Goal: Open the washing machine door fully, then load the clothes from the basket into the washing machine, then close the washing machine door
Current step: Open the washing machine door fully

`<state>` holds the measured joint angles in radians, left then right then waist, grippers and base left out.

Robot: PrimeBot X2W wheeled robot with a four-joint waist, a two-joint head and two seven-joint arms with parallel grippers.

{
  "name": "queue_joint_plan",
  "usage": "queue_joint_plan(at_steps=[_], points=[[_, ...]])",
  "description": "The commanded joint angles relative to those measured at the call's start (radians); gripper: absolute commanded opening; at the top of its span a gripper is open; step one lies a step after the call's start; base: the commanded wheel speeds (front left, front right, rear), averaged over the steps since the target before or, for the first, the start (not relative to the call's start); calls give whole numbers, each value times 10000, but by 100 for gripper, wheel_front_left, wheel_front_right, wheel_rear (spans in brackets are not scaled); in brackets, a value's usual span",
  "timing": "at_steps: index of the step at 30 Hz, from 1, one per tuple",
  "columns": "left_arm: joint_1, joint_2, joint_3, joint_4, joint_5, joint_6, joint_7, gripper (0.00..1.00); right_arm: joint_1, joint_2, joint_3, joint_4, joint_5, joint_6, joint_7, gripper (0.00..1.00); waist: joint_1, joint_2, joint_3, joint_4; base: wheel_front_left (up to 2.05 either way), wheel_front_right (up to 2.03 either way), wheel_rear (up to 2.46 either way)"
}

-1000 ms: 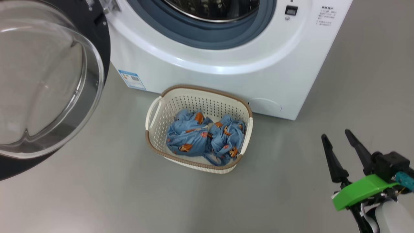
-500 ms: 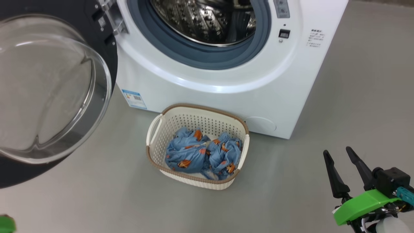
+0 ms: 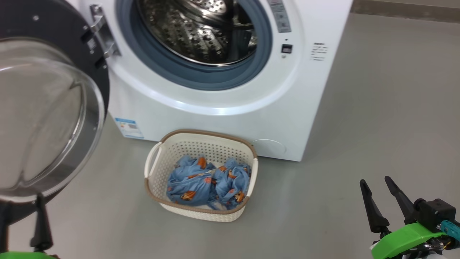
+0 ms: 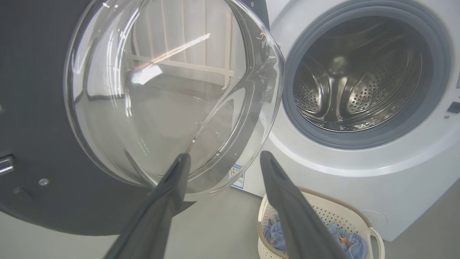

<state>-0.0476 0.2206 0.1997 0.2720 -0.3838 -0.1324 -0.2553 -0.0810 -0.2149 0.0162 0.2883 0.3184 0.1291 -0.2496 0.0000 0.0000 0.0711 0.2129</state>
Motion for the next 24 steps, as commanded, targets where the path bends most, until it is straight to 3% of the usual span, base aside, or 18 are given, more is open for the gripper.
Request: queue_joint_plan(at_steps=[1, 13, 24], points=[[-93, 396, 138, -375, -91, 18, -65, 100, 12, -75, 168, -264, 69, 16, -122, 100, 0, 0, -99, -306, 0, 0, 0], [96, 811, -1116, -786, -629, 17, -65, 100, 184, -19, 117, -326, 97, 16, -122, 100, 0, 0, -222, -1321, 0, 0, 0], [107, 1030, -1609, -919, -1033, 17, -65, 100, 299, 3, -35, -404, 95, 16, -122, 100, 0, 0, -257, -2045, 0, 0, 0]])
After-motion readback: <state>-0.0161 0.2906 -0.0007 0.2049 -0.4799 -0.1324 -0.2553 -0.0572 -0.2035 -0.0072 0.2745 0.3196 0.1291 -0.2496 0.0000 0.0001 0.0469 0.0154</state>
